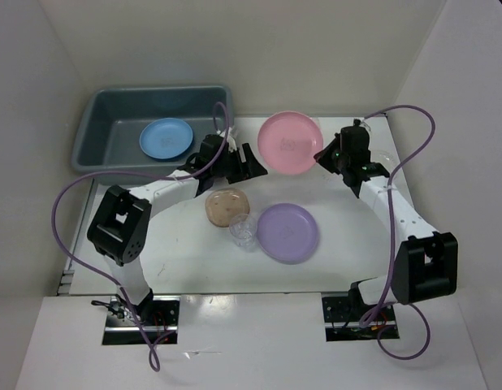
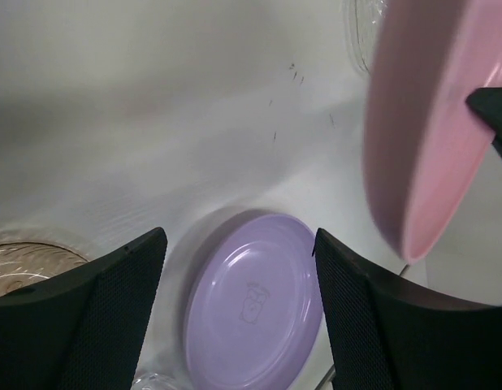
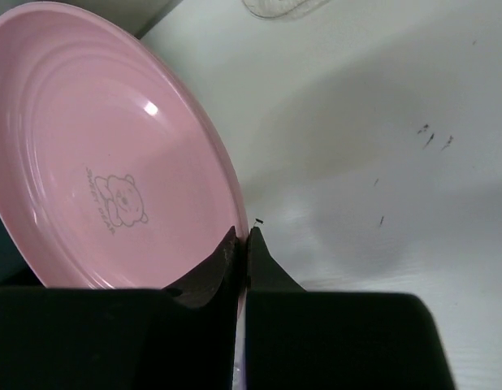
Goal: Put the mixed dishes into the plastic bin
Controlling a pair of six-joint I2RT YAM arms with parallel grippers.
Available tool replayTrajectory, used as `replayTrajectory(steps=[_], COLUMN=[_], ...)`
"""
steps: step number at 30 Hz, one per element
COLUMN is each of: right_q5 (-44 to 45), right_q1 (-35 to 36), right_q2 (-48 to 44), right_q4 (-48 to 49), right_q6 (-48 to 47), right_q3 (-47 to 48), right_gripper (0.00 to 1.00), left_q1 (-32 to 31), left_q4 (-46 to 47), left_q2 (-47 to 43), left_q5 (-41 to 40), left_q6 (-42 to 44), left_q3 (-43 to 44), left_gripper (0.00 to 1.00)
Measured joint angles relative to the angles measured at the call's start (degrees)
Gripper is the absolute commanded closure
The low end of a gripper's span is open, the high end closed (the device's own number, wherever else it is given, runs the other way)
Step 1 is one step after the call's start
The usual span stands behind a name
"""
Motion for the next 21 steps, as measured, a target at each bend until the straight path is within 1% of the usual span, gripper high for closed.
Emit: replayTrajectory(steps=[5,8,11,16,18,21], right_q5=[0.39,1.62,1.51,0.55,0.22,-0.94], right_q1=[-0.26,-0.26,-0.24,-0.24,-0.24,-0.24], right_q2=[-0.09,0.02,1.53,4.81,5.16,5.16], right_q4=[-1.42,-1.38,-1.46,-1.81,-2.08,-2.05], right_q6=[0.04,-0.20,-0.68,-1.51,-1.77,-1.92], right_q3=[-2.16,-2.16,-2.05,-2.05,-2.05,-2.05], right_gripper=[1.00,1.00,1.00,1.00,1.00,1.00], left_q1=[-0.33,-0.22,-0.28,-0.33,-0.33,-0.33], left_q4=[0.07,-1.88,-3.72,-2.40,-1.57,-1.60], left_q2=[0.76,0.37,-2.43,-6.82,-6.88,-4.96], left_q5=[1.07,0.90,-0.26,-1.53,-1.84,-2.69], left_q6=[-1.40,-1.14,-0.83,-0.79,-0.76,-0.52], left_q3=[1.86,2.84,2.95,2.97,3.19,3.78], left_gripper=[0.19,0.18,0.17,0.17,0.20,0.20])
